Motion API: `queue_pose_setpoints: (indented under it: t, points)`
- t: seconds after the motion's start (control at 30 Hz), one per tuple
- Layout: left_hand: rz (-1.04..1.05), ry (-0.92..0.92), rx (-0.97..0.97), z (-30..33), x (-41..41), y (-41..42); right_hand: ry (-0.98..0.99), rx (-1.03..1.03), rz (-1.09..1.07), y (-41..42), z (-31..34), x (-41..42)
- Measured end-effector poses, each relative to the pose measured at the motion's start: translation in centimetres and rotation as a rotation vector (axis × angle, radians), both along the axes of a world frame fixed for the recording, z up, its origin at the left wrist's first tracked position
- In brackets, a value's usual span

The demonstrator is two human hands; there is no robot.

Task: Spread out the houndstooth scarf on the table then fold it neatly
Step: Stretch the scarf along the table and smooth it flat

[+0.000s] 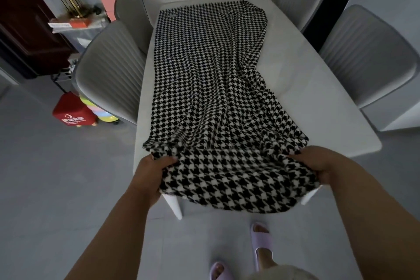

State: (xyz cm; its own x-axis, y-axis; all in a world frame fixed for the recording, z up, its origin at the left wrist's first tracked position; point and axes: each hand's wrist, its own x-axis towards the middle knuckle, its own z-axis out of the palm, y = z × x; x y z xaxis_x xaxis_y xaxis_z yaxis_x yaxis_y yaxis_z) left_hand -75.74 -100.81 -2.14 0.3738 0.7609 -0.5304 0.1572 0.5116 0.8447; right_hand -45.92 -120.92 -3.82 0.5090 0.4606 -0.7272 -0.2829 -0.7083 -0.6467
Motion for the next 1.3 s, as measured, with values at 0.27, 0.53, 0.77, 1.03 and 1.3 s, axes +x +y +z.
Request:
queue_pose_setpoints:
  t: [0.27, 0.53, 0.77, 1.03, 1.3]
  points:
    - [-0.137, 0.353, -0.005, -2.2, -1.4, 0.3, -0.432, -0.254, 0.252, 0.4, -1.4, -0.2]
    - [-0.195, 0.304, 0.154, -4.5, -1.9, -1.3, -0.782, -0.009, 0.799, 2.8, -3.9, -4.9]
    - [-0.260, 0.560, -0.026, -4.1, -5.0, 0.5, -0.612, -0.295, 0.680, 2.2, -7.1, -2.4]
    - [-0.213, 0.482, -0.279, -3.2, -4.3, -0.7, -0.734, -0.278, 0.664, 4.0, -7.3, -4.6]
    - [-0.246, 0.560, -0.374, -3.7, -6.8, 0.1, -0.761, -0.381, 0.607, 4.7, -7.7, -4.0]
